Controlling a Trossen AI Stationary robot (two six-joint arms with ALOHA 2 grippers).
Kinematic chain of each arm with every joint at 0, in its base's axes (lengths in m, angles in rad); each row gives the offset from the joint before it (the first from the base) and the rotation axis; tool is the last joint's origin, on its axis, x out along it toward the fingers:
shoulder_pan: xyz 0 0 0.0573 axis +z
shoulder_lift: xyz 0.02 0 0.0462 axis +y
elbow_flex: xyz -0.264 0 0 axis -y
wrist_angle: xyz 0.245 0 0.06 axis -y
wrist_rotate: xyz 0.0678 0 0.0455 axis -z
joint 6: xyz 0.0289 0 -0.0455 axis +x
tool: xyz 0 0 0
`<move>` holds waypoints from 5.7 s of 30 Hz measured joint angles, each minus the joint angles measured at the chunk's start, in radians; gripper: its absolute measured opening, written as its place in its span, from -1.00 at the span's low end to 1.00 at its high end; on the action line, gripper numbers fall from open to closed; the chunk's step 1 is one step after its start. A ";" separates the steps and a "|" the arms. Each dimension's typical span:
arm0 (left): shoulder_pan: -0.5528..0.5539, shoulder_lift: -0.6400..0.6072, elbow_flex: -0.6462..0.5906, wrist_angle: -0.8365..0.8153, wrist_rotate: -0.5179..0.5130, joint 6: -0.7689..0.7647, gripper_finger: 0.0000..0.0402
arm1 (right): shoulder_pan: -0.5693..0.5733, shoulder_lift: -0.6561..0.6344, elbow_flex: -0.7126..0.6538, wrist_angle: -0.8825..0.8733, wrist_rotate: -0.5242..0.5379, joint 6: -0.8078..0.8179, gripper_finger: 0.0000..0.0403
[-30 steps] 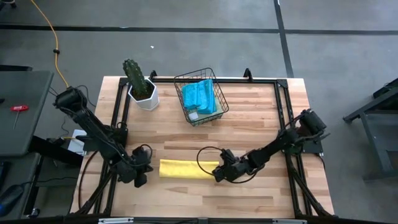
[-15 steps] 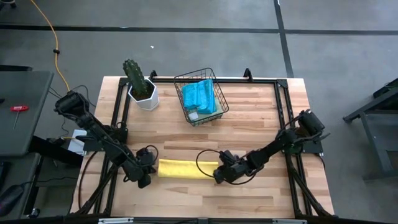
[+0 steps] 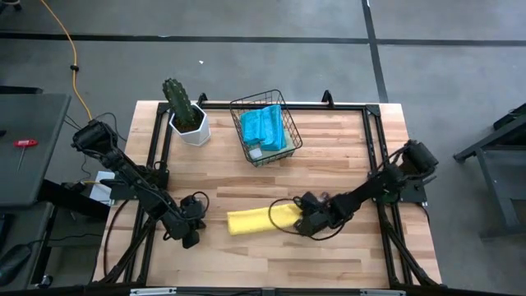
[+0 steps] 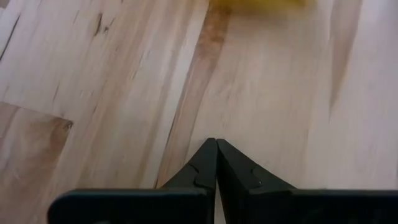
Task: Fold microfiber towels
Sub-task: Fold the yellow microfiber cloth, then put the yellow microfiber cloth into the black wire basket
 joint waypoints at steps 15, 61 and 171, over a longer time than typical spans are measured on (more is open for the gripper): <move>0.151 0.006 0.072 0.275 -0.101 0.539 -1.00 | 0.001 -0.191 -0.003 -0.378 0.020 0.101 -1.00; 0.380 0.523 0.278 0.521 -0.063 0.848 -1.00 | -0.075 -0.192 0.207 -0.062 0.067 -0.221 -1.00; 0.390 0.495 0.292 0.462 -0.170 0.867 -1.00 | -0.124 0.207 0.014 0.659 0.067 -0.759 0.02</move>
